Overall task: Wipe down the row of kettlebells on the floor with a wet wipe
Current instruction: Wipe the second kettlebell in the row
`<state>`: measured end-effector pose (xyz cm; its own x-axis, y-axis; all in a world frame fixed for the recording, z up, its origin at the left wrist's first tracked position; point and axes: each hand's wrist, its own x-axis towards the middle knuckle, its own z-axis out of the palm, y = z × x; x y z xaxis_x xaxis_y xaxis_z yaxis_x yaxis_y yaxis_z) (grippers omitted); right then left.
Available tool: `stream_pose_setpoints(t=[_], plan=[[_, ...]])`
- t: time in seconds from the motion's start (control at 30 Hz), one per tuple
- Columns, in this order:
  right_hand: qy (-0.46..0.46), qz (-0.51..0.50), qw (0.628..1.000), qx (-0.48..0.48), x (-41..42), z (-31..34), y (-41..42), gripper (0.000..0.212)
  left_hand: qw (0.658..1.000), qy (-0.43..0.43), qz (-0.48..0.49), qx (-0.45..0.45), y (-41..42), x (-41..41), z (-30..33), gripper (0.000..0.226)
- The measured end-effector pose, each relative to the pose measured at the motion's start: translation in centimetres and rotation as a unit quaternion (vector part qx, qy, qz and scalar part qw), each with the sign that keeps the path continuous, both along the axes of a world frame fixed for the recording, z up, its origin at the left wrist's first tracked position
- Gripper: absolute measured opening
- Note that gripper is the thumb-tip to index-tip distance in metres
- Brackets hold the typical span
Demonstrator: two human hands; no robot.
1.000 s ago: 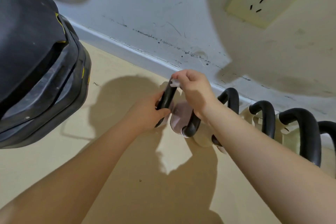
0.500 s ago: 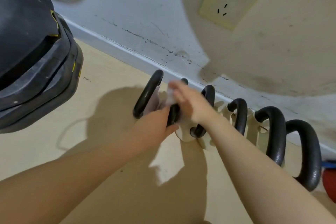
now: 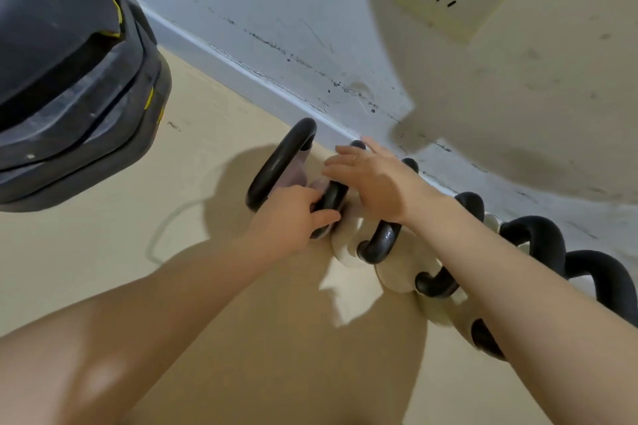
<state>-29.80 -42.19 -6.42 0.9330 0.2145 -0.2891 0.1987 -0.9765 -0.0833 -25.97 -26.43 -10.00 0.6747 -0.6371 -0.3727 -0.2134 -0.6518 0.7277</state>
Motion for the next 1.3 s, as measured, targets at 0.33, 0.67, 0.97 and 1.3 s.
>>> stream_pose_setpoints(t=[0.33,0.67,0.97,1.3], plan=[[-0.017,0.040,0.999,-0.001,1.0,-0.7,-2.0,0.042,0.998,0.038,0.036,-0.029,0.1,-0.2,-0.1,0.028],[0.010,0.076,0.997,0.005,2.0,-1.3,-1.5,0.037,0.996,0.068,0.055,-0.020,0.0,-0.5,0.6,0.030],[0.142,-0.100,0.978,0.113,4.6,-1.1,-2.5,0.030,0.991,0.104,0.079,-0.010,0.4,-0.3,1.1,0.022],[0.187,-0.220,0.946,0.147,5.1,-0.2,-3.1,0.050,0.992,0.099,0.080,-0.008,0.7,0.1,0.9,0.016]])
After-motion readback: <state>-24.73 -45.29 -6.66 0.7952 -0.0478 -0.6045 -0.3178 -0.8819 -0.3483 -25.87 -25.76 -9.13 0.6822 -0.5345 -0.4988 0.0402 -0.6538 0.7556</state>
